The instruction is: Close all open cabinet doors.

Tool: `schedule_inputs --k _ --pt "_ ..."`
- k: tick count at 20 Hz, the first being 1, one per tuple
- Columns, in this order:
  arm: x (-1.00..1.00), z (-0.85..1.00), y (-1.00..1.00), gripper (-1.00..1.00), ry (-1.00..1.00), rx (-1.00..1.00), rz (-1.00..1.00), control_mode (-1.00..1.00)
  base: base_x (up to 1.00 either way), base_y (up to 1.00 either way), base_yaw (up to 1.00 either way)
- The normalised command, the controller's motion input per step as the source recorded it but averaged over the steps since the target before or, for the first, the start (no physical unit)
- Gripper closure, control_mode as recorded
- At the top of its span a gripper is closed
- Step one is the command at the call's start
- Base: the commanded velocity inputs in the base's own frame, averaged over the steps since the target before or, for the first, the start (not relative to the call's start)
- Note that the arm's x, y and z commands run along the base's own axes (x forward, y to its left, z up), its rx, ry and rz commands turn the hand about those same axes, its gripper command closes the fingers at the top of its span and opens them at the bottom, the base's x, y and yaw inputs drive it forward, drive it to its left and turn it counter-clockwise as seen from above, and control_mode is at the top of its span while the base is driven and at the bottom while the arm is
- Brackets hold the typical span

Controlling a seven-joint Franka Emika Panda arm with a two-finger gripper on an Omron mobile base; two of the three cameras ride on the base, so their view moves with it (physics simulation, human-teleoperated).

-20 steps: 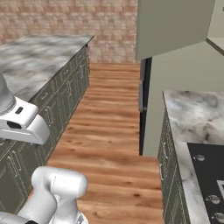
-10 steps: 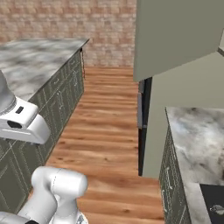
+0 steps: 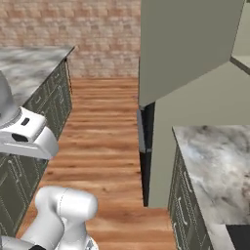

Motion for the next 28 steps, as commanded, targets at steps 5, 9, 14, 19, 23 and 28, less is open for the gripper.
schedule_inputs --k 5,9,14,19,23,28 --pt "0.0 0.0 0.0 -1.0 0.0 0.0 0.0 1.0 0.28 0.41 -0.46" --pt "0.0 0.0 0.0 -1.0 0.0 0.0 0.0 1.0 0.16 0.43 -0.51" --pt "0.0 0.0 0.0 -1.0 0.0 0.0 0.0 1.0 0.1 0.44 -0.55" --pt "0.0 0.0 0.0 -1.0 0.0 0.0 0.0 1.0 0.0 0.32 -0.59" --pt "0.0 0.0 0.0 -1.0 0.0 0.0 0.0 1.0 0.0 0.36 -0.6" --pt "0.0 0.0 0.0 -1.0 0.0 0.0 0.0 1.0 0.03 0.41 -0.59"
